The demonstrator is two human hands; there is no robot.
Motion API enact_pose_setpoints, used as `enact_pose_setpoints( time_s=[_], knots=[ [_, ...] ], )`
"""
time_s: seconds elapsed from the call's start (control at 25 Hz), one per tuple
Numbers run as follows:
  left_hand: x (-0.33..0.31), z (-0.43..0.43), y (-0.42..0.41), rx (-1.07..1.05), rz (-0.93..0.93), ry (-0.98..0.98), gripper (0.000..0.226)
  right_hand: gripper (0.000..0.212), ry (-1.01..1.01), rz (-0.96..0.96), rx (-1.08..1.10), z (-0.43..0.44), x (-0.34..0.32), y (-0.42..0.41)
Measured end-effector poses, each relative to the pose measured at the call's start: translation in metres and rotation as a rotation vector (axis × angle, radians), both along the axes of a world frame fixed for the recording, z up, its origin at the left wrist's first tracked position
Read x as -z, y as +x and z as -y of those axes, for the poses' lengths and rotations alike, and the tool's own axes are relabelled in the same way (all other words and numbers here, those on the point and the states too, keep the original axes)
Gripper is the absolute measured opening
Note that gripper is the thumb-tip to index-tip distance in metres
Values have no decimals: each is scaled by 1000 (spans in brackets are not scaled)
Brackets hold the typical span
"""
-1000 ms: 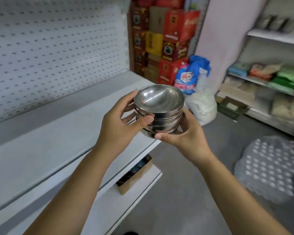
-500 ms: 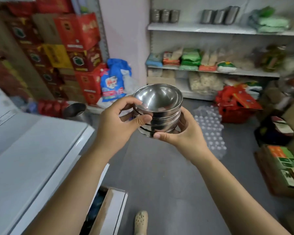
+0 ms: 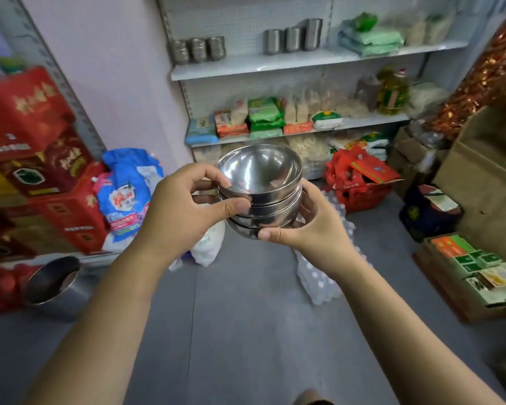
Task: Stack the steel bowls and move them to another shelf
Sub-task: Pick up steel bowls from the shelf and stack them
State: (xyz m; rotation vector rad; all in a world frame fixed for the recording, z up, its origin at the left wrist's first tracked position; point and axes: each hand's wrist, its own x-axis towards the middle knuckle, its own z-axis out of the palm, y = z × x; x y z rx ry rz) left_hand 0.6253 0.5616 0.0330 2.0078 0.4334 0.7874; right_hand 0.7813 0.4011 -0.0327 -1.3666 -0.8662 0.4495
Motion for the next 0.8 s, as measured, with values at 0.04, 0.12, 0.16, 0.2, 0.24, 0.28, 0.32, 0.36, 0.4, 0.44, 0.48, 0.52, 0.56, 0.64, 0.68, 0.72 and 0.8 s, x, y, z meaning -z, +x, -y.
enact_pose_setpoints(
  time_s=[0.04, 0.12, 0.16, 0.2, 0.24, 0.28, 0.32, 0.36, 0.4, 0.44, 0.48, 0.52, 0.56, 0.64, 0.68, 0.72, 0.8],
  knots=[
    [4, -12, 17, 9, 6, -2, 45, 98, 1, -2, 11, -8, 3, 16],
    [13, -37, 56, 11, 21, 7, 46, 98, -9, -27, 21, -30, 10, 51],
    [17, -48, 75, 8, 33, 13, 46, 97, -12, -33, 19, -40, 13, 68],
    [21, -61, 98, -3, 43, 12, 45, 96, -13, -35, 16, -54, 17, 90],
    [24, -70, 116, -14, 45, 4, 43, 95, -16, -32, 10, -65, 18, 108],
    [24, -80, 135, -26, 42, -2, 42, 95, -18, -27, -1, -78, 19, 128],
    [25, -94, 158, -43, 41, -6, 42, 95, -21, -12, -11, -95, 19, 154],
    [24, -107, 180, -58, 40, -11, 42, 96, -21, 2, -26, -111, 18, 179],
    [21, -122, 204, -74, 41, -17, 41, 96, -21, 10, -38, -129, 15, 205],
    [18, -136, 226, -91, 37, -18, 40, 96, -24, 11, -50, -144, 11, 230],
    [15, -153, 250, -107, 36, -11, 40, 95, -20, 14, -65, -162, 7, 257],
    [12, -169, 270, -119, 36, -2, 43, 95, -18, 25, -78, -178, 2, 281],
    [10, -183, 288, -130, 39, 1, 45, 95, -17, 35, -93, -193, -3, 302],
    [8, -208, 321, -153, 49, -7, 47, 94, -20, 54, -112, -221, -10, 339],
    [8, -223, 338, -159, 49, -11, 47, 94, -19, 60, -119, -237, -11, 357],
    [8, -236, 351, -161, 43, -16, 47, 94, -29, 62, -123, -251, -10, 373],
    [9, -262, 377, -162, 29, -21, 47, 93, -37, 62, -135, -279, -8, 401]
  ],
)
